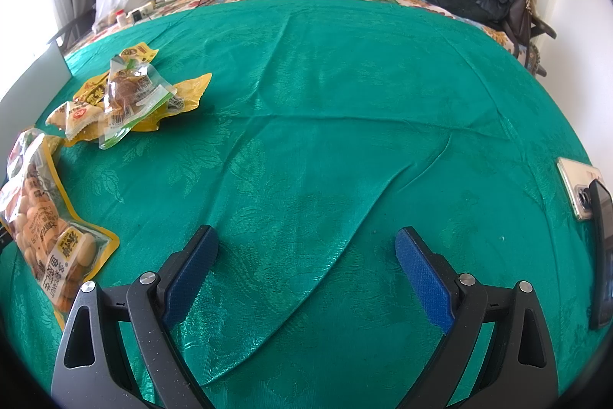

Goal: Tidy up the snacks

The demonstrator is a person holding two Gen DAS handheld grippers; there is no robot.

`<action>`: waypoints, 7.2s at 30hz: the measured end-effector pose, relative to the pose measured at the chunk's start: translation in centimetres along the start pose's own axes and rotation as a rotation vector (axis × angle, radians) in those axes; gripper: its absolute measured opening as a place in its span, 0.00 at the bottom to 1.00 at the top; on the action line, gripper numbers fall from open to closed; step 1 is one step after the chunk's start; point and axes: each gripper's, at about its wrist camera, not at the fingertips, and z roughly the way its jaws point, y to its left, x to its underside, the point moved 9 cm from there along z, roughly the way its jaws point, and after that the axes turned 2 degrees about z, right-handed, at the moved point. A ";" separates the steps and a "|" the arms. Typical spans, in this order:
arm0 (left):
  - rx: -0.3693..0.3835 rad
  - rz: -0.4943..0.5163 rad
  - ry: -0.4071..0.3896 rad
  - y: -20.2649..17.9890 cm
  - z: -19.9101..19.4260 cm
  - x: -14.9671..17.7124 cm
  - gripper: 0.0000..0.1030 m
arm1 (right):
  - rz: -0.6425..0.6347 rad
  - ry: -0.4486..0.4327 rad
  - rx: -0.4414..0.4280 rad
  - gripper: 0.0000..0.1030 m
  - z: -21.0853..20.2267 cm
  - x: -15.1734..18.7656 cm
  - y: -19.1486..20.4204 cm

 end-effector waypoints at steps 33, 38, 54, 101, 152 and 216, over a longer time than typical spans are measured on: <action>0.005 0.005 -0.001 -0.1 0.0 -0.3 1.00 | -0.227 0.072 -0.203 0.57 -5.3 3.1 7.0; 0.005 0.004 -0.002 -0.1 0.0 -0.3 1.00 | -0.205 0.094 -0.122 0.57 -3.2 2.7 4.8; 0.006 0.005 -0.002 -0.1 0.0 -0.3 1.00 | -0.129 0.006 -0.093 0.93 -1.3 2.2 4.3; 0.008 0.007 0.001 0.1 0.0 -0.2 1.00 | -0.126 0.008 -0.094 0.94 -1.2 2.2 4.2; 0.330 0.552 0.239 -7.8 -0.7 -5.7 0.49 | -0.054 0.121 -0.178 0.55 -2.4 2.4 2.8; 0.140 0.044 0.000 -8.0 0.2 -3.8 0.99 | 0.015 -0.065 0.045 0.73 -3.4 -0.3 -1.1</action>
